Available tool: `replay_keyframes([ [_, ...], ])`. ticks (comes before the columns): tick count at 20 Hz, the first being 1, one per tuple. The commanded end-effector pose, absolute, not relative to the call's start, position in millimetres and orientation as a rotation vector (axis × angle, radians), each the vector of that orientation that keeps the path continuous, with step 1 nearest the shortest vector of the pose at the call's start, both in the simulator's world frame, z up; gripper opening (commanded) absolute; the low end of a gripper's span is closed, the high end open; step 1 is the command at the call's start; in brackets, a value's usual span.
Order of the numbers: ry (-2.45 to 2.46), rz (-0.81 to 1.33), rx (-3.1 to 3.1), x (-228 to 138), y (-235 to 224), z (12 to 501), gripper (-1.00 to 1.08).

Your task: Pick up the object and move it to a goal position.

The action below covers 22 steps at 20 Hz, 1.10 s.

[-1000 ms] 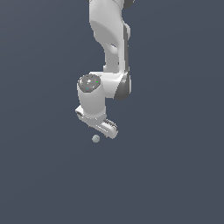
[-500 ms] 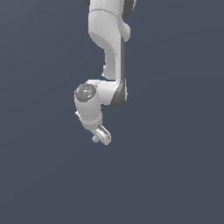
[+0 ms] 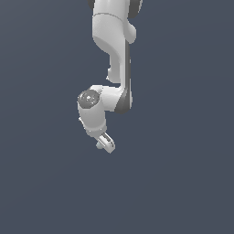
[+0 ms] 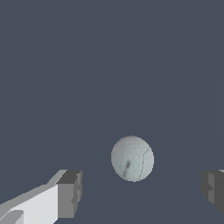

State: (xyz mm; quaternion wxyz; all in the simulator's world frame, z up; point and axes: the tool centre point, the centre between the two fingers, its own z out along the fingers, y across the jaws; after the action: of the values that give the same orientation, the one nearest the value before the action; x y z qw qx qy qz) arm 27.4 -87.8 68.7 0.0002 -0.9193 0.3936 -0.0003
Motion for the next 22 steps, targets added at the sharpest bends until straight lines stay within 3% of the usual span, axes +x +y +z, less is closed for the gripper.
replay_keyframes([
  [1, 1.238, 0.0, -2.887, 26.9, -87.9, 61.9, 1.0],
  [13, 1.244, 0.0, -2.885, 27.2, -88.1, 20.9, 1.0],
  [14, 1.244, 0.0, -2.885, 27.2, -88.1, 20.9, -1.0],
  [22, 1.244, 0.0, -2.885, 27.2, -88.1, 20.9, -1.0],
])
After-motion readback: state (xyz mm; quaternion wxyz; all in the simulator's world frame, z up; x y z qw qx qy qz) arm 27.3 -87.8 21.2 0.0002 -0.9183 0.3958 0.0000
